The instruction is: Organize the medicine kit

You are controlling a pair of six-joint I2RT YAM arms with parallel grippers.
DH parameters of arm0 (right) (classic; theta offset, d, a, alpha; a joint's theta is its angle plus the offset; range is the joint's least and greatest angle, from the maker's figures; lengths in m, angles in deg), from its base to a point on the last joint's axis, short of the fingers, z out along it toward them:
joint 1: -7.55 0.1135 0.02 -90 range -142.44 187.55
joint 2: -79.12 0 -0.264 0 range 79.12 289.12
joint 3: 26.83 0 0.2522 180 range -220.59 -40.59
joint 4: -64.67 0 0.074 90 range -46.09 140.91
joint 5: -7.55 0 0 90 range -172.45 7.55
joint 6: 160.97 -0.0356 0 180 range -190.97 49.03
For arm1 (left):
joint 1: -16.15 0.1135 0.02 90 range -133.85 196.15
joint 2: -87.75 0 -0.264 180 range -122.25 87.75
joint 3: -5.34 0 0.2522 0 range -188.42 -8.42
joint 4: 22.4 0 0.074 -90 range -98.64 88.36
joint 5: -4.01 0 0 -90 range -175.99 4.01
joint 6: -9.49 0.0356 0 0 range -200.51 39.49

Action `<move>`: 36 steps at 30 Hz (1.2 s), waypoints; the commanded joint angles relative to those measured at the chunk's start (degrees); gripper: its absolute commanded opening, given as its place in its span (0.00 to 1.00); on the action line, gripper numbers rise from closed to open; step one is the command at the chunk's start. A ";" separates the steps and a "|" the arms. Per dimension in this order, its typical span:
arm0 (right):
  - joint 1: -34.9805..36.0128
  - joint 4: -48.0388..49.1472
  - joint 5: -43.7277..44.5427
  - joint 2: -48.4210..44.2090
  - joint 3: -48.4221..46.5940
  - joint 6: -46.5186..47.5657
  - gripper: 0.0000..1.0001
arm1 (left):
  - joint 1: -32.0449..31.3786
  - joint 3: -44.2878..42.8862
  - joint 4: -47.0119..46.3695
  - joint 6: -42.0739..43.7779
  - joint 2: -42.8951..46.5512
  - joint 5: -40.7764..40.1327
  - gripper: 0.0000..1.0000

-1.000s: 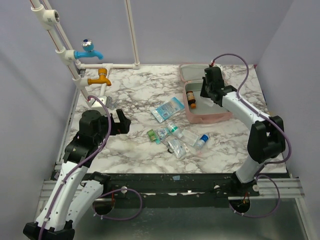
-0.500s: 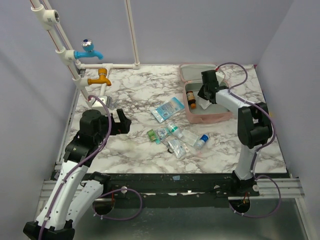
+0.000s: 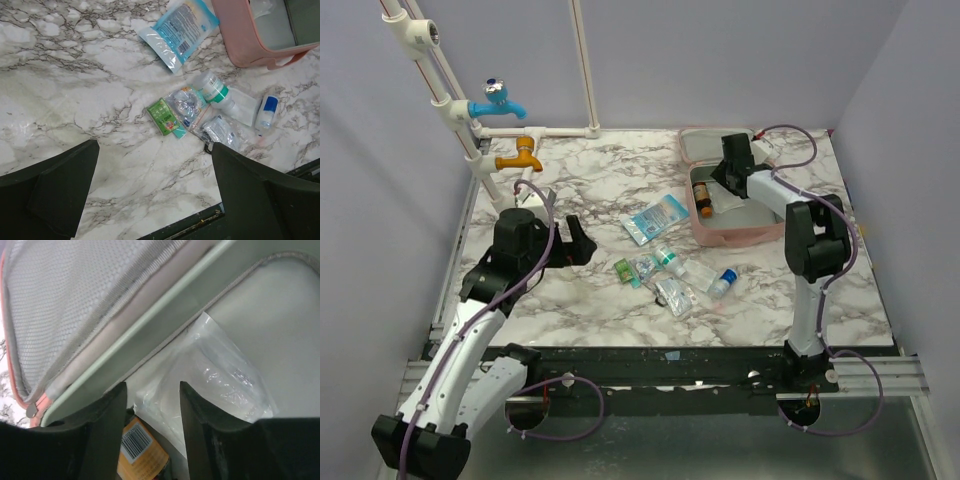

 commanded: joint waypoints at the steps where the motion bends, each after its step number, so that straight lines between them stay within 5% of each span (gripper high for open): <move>1: -0.27 0.06 1.46 -0.06 -2.05 1.02 0.54 | -1.03 0.42 -1.91 -2.13 -4.27 2.88 0.99; 19: 6.47 -0.42 -12.47 -27.51 17.76 18.91 0.66 | -7.57 2.52 -8.51 -10.25 -22.02 -2.04 0.98; 29: 19.79 -5.55 -19.82 -28.36 20.42 27.83 0.68 | -7.64 0.94 -7.74 -16.06 -30.96 -1.33 0.98; 36: 22.84 -6.01 -22.76 -27.07 24.65 30.95 0.67 | -7.68 -0.63 -6.09 -18.38 -37.26 1.87 0.98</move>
